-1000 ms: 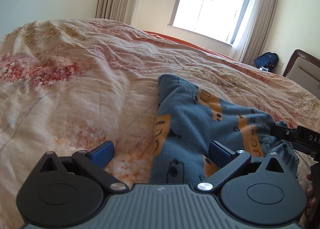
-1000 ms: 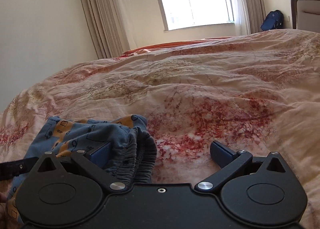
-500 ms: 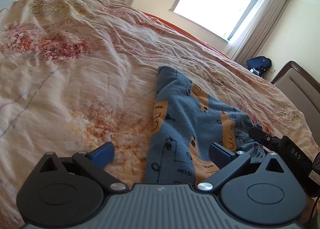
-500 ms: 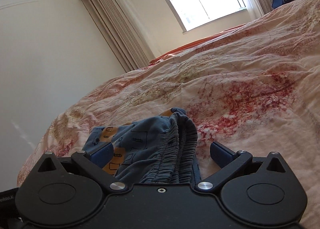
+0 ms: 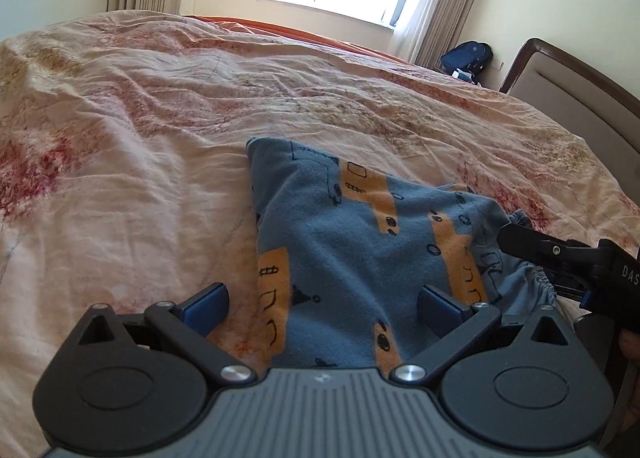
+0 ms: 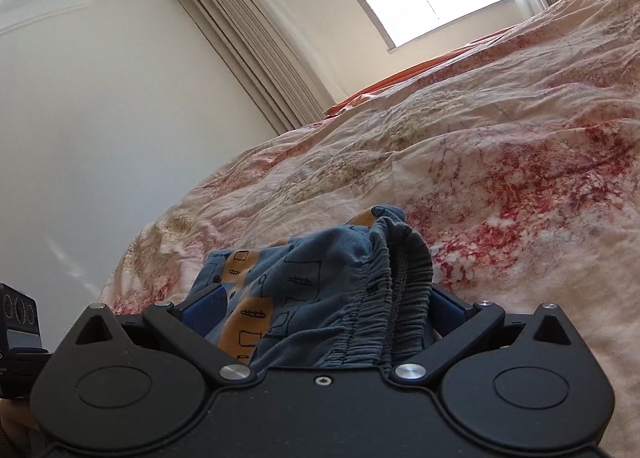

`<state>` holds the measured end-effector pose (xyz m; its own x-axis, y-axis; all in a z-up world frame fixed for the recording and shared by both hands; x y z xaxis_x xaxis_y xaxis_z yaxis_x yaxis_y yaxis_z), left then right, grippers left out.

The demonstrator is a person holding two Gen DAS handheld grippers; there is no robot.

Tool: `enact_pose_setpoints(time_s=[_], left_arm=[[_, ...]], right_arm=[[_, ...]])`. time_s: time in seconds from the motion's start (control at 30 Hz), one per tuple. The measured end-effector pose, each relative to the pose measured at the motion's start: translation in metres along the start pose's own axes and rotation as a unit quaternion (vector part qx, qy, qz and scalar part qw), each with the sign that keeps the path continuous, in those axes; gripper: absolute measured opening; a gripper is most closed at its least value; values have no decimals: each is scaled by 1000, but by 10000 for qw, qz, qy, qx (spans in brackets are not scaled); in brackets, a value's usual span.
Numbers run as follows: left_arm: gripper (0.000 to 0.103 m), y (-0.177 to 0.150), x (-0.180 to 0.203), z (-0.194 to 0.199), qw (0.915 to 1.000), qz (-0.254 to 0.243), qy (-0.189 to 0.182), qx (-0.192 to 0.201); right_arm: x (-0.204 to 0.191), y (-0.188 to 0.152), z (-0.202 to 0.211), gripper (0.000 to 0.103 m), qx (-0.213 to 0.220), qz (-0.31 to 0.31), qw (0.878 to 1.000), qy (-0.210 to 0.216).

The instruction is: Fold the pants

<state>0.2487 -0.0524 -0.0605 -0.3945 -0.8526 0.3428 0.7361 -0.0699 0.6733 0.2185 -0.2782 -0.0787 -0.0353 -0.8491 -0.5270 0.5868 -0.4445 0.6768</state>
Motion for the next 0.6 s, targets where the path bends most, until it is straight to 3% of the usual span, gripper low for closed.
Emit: enact_pose_setpoints(time_s=[0.33, 0.6], left_arm=[[102, -7, -4, -1, 9998, 78, 146, -90], [102, -8, -11, -3, 9993, 316, 31, -197]], right_arm=[[-1, -6, -6, 103, -117, 250, 9994, -204], [-1, -5, -5, 102, -79, 152, 9997, -151]])
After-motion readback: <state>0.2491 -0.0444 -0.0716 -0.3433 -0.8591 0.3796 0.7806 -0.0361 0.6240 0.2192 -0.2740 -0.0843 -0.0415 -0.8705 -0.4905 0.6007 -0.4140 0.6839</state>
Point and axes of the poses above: each gripper's, at about its wrist camera, not at the fingertips, and z roughly against the way its jaws point, x to its right, y to its top, the point moved 7 cm from there along -z, roughly the way its jaws point, and after that the axes turned 9 degrees about -y, right-handed, at the moved point
